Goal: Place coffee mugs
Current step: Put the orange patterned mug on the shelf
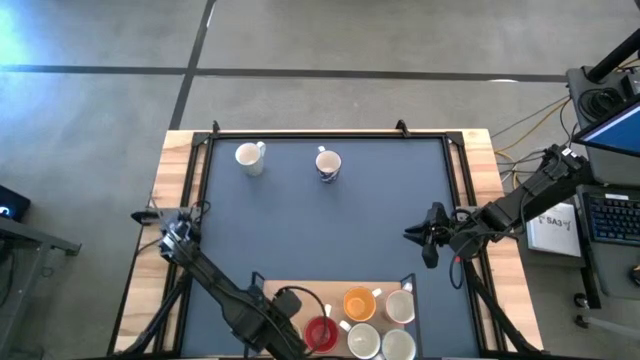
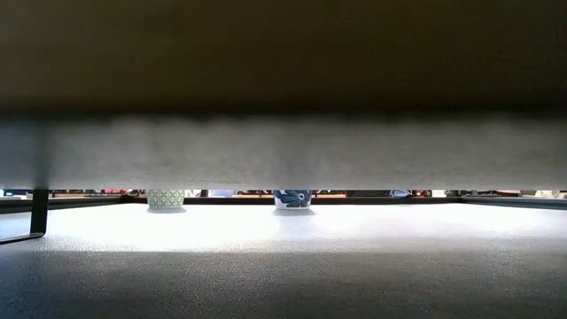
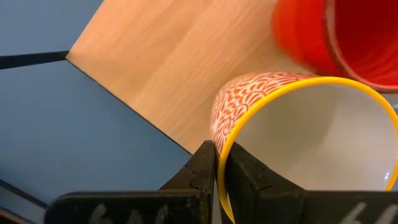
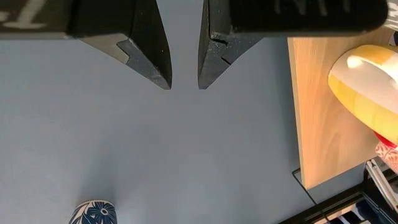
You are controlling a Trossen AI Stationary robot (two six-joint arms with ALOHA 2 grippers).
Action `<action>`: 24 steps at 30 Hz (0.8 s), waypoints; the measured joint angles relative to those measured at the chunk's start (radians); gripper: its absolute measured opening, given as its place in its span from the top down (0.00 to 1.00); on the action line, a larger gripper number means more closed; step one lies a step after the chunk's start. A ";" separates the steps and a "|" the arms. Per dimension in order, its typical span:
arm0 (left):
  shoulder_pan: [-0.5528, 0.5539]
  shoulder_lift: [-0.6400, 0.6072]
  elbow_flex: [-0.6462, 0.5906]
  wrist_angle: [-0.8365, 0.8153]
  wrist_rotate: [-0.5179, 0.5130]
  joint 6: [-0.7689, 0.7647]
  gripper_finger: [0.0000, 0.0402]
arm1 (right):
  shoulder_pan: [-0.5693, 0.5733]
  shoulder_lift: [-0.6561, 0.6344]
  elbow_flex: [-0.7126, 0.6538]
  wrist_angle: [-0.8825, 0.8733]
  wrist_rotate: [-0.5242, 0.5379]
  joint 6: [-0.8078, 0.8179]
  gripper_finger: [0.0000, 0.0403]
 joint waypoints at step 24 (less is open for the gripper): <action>-0.001 0.001 -0.031 0.038 -0.018 -0.052 0.91 | 0.000 0.000 0.000 0.000 0.000 0.000 0.83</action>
